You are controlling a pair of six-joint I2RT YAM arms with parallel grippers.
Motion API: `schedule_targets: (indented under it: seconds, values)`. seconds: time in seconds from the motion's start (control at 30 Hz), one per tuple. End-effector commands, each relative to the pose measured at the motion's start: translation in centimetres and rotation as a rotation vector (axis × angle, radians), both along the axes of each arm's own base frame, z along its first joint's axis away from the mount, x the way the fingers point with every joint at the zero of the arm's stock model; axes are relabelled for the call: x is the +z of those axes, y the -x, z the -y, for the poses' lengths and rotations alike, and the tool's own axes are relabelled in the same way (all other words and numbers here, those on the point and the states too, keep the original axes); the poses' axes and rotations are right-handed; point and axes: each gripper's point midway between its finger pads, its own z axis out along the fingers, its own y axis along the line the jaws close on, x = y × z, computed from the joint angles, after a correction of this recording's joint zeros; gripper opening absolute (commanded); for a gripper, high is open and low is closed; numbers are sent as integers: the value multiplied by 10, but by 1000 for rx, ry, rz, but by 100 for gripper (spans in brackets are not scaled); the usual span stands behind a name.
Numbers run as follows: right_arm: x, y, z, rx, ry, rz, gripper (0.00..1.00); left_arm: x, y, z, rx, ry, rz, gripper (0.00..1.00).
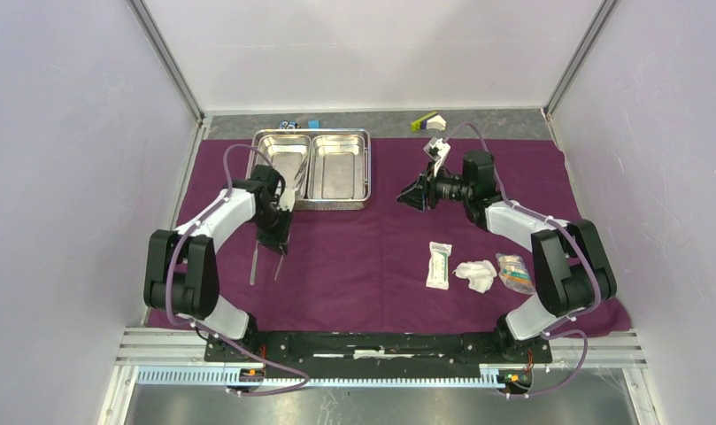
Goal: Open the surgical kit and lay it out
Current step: Place the medical item in the surgical kit.
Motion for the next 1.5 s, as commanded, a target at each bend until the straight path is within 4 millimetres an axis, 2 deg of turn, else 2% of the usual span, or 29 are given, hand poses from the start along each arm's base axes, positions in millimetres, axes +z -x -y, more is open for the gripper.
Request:
schedule_targets:
  seconds: [0.0,0.17,0.27,0.4,0.5,0.73,1.13,1.47]
  values:
    - [0,-11,4,-17,10,18,45,-8,-1,-2,55,-3,-51,8]
    - [-5,-16,11,-42,30,15,44,-13,-5,-7,137,-1,-91,5]
    - [-8,-20,14,-52,43,18,44,-11,-6,0,164,37,-113,6]
    - [-12,-24,16,-60,61,17,44,-11,-7,0,187,39,-110,6]
    - [-16,-26,17,-68,77,17,44,-11,-6,4,205,58,-123,8]
    - [-19,-32,20,-80,105,29,44,-18,-5,0,235,27,-144,10]
    - [-24,-33,21,-81,116,19,44,-28,-5,-10,270,-29,-159,11]
    - [-26,-34,20,-77,116,12,44,-33,-3,-8,279,-23,-184,14]
